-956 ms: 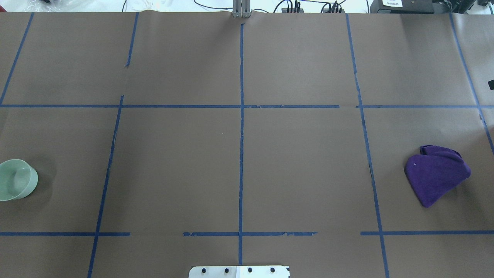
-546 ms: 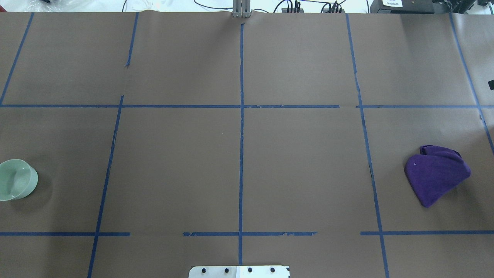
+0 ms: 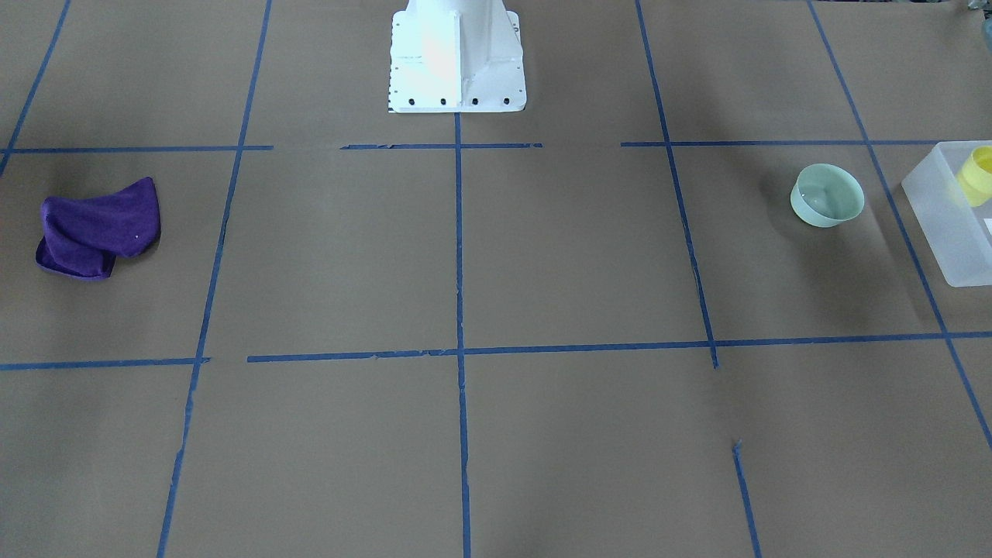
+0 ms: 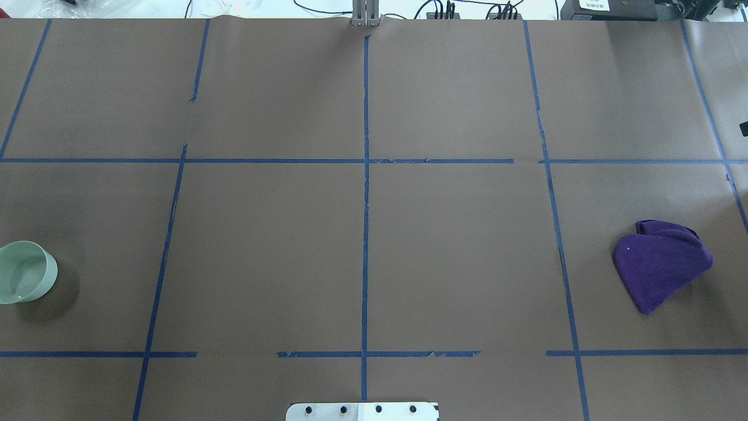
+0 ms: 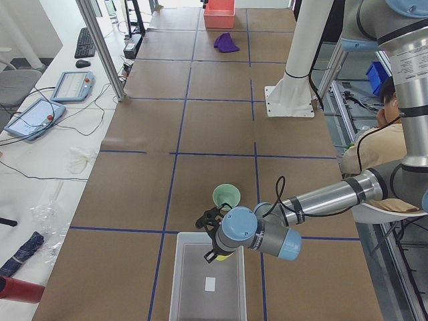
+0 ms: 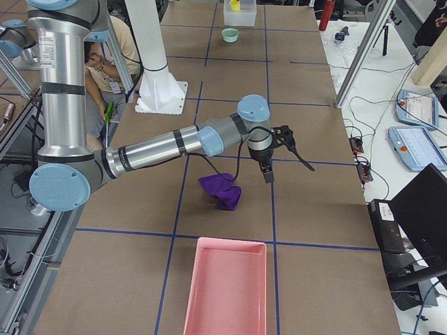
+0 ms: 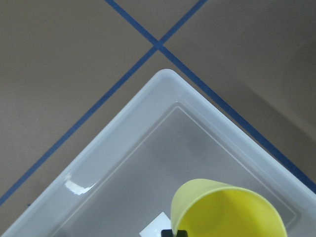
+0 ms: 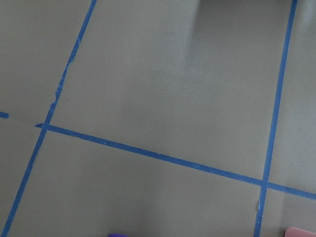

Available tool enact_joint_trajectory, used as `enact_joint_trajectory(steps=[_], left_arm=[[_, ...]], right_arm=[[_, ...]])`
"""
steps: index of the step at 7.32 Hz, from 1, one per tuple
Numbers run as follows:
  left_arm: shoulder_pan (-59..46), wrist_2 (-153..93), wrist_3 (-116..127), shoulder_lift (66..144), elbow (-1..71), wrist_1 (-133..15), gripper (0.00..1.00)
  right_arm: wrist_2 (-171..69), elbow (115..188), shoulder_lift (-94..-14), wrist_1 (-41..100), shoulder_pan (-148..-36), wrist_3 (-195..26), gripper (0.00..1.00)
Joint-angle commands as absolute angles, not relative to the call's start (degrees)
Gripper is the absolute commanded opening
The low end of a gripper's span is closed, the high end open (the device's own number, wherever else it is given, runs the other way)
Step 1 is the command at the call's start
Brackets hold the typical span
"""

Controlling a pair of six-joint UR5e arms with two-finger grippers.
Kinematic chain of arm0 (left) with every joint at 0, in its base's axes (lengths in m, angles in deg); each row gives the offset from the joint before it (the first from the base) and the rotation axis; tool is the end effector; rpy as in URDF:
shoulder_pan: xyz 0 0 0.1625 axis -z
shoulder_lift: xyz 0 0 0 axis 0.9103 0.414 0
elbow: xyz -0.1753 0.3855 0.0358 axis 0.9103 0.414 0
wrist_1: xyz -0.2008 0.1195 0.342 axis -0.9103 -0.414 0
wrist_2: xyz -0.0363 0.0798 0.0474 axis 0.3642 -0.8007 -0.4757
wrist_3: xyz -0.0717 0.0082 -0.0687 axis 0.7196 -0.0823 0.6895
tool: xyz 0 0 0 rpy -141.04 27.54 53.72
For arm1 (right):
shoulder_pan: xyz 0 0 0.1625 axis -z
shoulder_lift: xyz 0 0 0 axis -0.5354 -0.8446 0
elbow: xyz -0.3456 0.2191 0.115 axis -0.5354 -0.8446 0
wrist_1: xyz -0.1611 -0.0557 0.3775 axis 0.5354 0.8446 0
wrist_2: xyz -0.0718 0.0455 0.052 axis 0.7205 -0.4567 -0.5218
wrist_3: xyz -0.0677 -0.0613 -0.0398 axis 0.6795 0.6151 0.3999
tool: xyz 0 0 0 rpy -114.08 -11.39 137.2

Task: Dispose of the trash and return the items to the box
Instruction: 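Lower the yellow cup into the clear bin and open the left gripper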

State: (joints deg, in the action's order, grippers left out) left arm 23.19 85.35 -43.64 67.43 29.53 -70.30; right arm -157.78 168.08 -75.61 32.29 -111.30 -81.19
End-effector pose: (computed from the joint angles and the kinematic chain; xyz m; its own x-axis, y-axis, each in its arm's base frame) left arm -0.0528 -0.3488 0.7549 0.5477 0.7186 -0.4286 -0.4002 0.6748 0.6201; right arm -0.0254 -0.4913 0.4842 0.7147 -0.2371 0.6581 0.0023 0.9416 0.3368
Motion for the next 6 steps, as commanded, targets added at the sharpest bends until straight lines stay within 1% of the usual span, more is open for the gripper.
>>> enact_joint_trajectory(steps=[1,2,3,4,5,6], left_arm=[[21.21,86.11,-43.82,67.33,28.24,-70.35,0.00],[20.94,86.11,-43.82,67.33,28.07,-70.35,0.12],[20.59,86.20,-43.82,67.33,28.06,-70.35,0.19],[20.59,86.20,-43.74,67.33,28.06,-70.53,0.22],[20.59,86.20,-43.47,67.41,28.06,-71.31,0.29],[20.59,86.20,-42.51,67.42,28.24,-72.54,0.56]], right_arm=[[-157.77,167.83,-75.71,31.15,-111.30,-81.28,1.00],[-157.77,167.83,-76.06,31.05,-111.30,-81.19,1.00],[-157.77,167.92,-76.15,30.97,-111.30,-81.19,1.00],[-157.77,168.00,-76.06,30.96,-111.30,-81.28,1.00],[-157.77,168.01,-76.06,30.96,-111.30,-81.28,1.00],[-157.86,168.27,-75.97,30.27,-111.30,-81.28,1.00]])
